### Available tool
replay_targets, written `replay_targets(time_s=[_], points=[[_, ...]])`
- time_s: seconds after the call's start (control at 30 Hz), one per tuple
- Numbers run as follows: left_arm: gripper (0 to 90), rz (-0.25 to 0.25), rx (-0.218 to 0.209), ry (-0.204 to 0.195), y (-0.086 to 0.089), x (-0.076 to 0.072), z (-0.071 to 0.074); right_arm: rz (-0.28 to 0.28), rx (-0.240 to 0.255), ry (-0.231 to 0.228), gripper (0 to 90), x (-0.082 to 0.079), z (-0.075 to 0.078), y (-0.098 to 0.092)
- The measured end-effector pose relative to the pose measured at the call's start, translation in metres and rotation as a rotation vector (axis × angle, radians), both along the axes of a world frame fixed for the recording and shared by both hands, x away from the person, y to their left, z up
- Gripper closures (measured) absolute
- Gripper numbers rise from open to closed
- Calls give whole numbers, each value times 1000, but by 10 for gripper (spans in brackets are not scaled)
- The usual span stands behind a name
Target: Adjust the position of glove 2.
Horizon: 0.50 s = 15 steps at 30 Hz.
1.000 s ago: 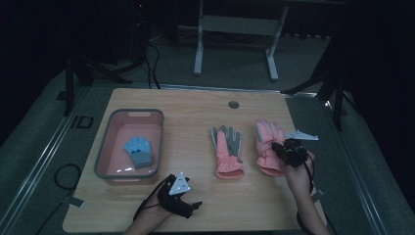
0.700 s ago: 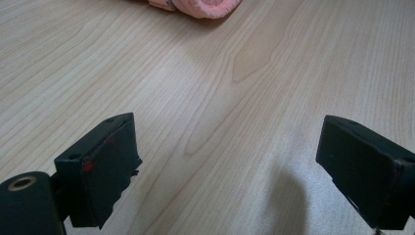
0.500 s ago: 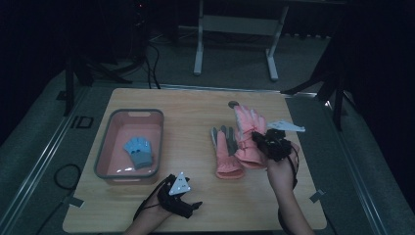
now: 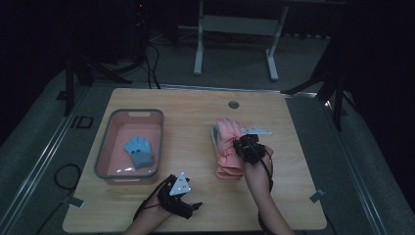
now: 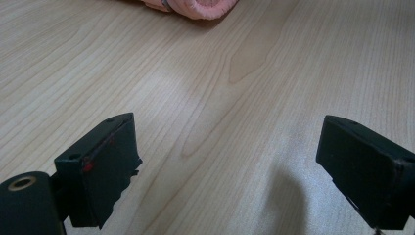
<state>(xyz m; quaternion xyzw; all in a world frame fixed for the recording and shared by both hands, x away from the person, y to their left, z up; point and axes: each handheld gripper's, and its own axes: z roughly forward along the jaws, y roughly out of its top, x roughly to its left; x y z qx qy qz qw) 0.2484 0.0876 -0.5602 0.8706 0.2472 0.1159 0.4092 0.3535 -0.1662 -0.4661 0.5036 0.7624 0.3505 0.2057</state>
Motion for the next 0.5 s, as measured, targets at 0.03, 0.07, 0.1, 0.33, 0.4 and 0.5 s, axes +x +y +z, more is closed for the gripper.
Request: replay_targets(time_s=[0.03, 0.07, 0.1, 0.33, 0.4, 0.5], points=[[87, 2, -5, 3, 0, 0, 0, -4, 0, 8, 891, 2, -4, 1], [87, 1, -7, 4, 0, 0, 0, -2, 9, 17, 890, 3, -8, 2], [88, 2, -7, 4, 0, 0, 0, -3, 10, 20, 890, 4, -11, 3], [88, 2, 0, 2, 0, 0, 0, 7, 16, 31, 875, 9, -31, 7], [88, 3, 0, 2, -1, 0, -1, 17, 18, 36, 864, 10, -32, 6], [88, 3, -1, 3, -1, 0, -1, 33, 38, 40, 823, 10, -32, 2]])
